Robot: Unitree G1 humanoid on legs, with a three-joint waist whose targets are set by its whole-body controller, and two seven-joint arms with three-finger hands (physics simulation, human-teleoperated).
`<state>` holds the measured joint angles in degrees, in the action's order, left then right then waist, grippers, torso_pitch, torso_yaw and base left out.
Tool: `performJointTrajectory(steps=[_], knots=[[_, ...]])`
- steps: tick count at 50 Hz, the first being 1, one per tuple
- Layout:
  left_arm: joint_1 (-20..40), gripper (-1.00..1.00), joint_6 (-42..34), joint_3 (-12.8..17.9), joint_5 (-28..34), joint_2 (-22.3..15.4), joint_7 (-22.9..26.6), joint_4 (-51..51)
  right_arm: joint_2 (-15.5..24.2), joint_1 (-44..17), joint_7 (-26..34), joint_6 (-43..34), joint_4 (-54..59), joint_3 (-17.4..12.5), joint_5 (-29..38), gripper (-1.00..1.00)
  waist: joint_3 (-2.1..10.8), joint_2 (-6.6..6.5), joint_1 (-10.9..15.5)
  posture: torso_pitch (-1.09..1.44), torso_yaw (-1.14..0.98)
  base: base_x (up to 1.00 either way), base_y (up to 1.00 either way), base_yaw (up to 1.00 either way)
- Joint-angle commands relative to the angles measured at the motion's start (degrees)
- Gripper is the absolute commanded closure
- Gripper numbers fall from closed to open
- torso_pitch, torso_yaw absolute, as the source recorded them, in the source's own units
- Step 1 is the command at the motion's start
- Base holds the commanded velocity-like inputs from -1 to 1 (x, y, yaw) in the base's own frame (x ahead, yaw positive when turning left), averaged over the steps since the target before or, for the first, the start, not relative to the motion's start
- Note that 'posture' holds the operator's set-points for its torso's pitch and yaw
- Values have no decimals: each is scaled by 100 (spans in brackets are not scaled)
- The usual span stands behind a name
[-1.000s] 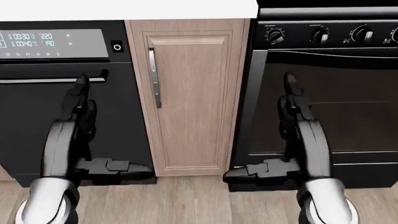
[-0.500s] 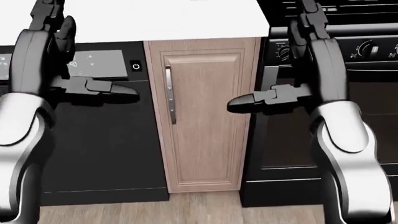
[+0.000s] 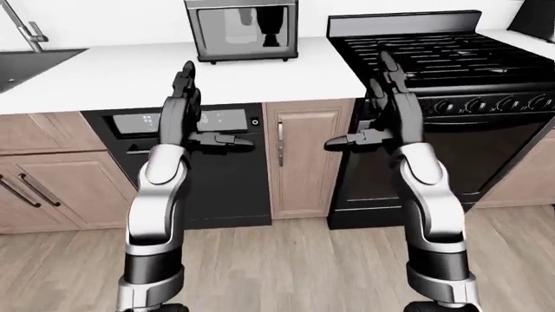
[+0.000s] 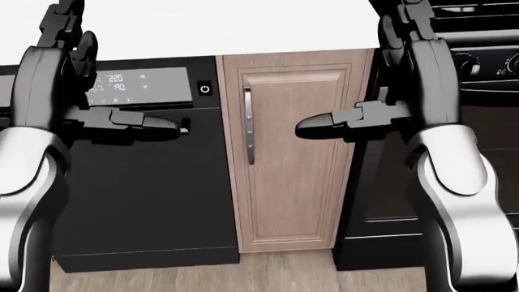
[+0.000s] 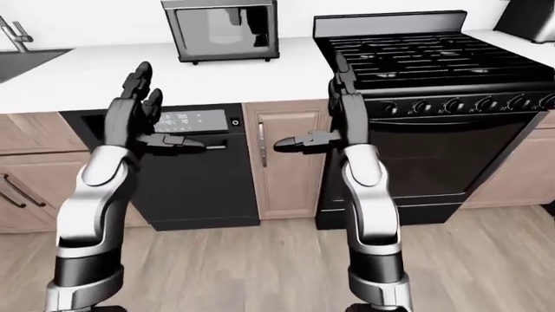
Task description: Open the toaster oven door.
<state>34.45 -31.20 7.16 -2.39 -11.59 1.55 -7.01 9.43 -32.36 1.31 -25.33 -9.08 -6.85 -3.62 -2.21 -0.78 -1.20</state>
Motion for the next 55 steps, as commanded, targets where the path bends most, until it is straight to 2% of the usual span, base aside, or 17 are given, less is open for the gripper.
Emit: performJointTrajectory(steps=[1, 4, 6, 14, 17, 18, 19, 23, 27, 29, 30, 32, 43, 45, 48, 53, 55], knots=[[144, -100, 170, 80, 44, -68, -44, -129, -25, -94, 26, 295, -83, 52, -16, -100, 91, -15, 21, 0, 0, 18, 30, 0], [134, -100, 149, 91, 42, -65, -43, -165, 10, -185, 22, 83, -200, 28, -40, -100, 295, -479, -20, 0, 0, 18, 30, 0], [108, -100, 151, 80, 54, -65, -29, -168, 51, -288, 12, -122, -304, 7, -72, -100, 125, -371, 30, 0, 0, 19, 30, 0], [95, -100, 214, 57, 105, -23, -48, -100, 23, -224, 21, -123, -372, 30, -81, -100, 78, 156, 130, 0, 0, 20, 31, 0], [72, -100, 182, 67, 94, -20, -49, -156, 18, -198, 22, -130, -406, 32, -79, -100, 183, 583, 151, 0, 0, 21, 31, 0], [59, -100, 164, 74, 92, -25, -47, -189, -44, 18, 42, 234, -257, 76, -28, -100, 128, 301, 84, 0, 0, 21, 30, 0], [51, -100, 164, 75, 100, -33, -46, -195, -56, 56, 51, 290, -241, 82, -14, -100, 141, 437, 124, 0, 0, 20, 30, 0], [-6, -100, 122, 109, 92, -46, -55, -291, -5, -139, 35, -145, -470, 41, -76, -100, 189, 344, 82, 0, 0, 21, 31, 0], [-104, -100, 83, 157, 69, -82, -29, -410, -10, -132, 31, -145, -481, 49, -73, -100, 98, -34, 14, 0, 0, 21, 30, 0], [-155, -100, 53, 171, 53, -89, -21, -489, -35, -44, 45, -50, -478, 59, -57, -100, 212, -428, -6, 0, 0, 21, 31, 0], [-206, -100, 35, 176, 54, -98, -9, -541, -15, -96, 39, -180, -555, 36, -80, -100, 300, -447, 0, 0, 0, 20, 30, 0], [-9, -100, 136, 95, 136, -60, -81, -226, -16, -138, 65, -160, -508, 61, -79, -100, 119, -384, 41, 0, 0, 21, 31, 0], [-96, -100, 88, 110, 175, -48, -57, -346, -77, 23, 65, 123, -424, 77, -74, -100, 146, 443, 175, 0, 0, 21, 30, 0], [-122, -100, 104, 107, 187, -45, -53, -345, -108, 128, 82, 302, -339, 104, -39, -100, 136, 187, 121, 0, 0, 29, 13, 0], [-208, -100, 40, 135, 167, -55, -25, -495, -57, -57, 52, -123, -593, 56, -115, -100, 110, 223, 77, 0, 0, 31, 8, 0], [-185, -100, 80, 111, 197, -25, -46, -414, -100, 142, 91, 150, -508, 103, -59, -100, 61, -336, 10, 0, 0, 33, 1, 0], [-207, -100, 77, 106, 207, -17, -53, -439, -60, -4, 77, -81, -583, 79, -64, -100, 108, -367, 80, 0, 0, 33, 3, 0]])
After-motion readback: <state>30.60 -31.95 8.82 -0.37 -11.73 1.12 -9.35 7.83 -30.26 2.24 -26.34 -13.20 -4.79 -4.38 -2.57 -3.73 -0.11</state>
